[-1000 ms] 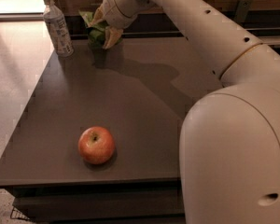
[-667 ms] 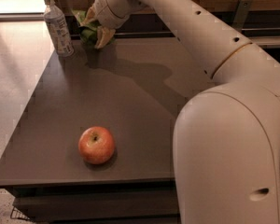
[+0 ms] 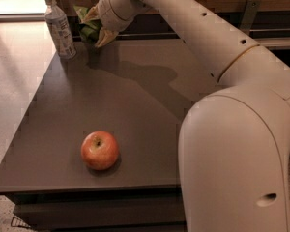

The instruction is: Move green rice chip bag near blue plastic bottle

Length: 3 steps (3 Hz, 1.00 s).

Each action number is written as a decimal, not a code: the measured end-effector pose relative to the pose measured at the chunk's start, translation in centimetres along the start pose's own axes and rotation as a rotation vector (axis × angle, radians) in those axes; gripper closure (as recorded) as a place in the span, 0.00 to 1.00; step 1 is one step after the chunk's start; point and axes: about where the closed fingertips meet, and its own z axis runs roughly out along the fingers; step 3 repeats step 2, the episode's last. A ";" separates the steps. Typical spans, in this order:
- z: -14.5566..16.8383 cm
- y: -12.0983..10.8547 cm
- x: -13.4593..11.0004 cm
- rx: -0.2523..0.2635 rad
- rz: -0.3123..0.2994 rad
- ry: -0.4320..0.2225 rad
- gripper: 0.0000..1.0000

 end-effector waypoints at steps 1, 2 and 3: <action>0.4 0.1 -0.1 -0.004 0.000 -0.004 0.00; 0.4 0.1 -0.1 -0.004 0.000 -0.004 0.00; 0.4 0.1 -0.1 -0.004 0.000 -0.004 0.00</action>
Offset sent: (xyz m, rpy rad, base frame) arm -0.0002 0.0017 -0.0019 -0.0008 0.0027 0.0025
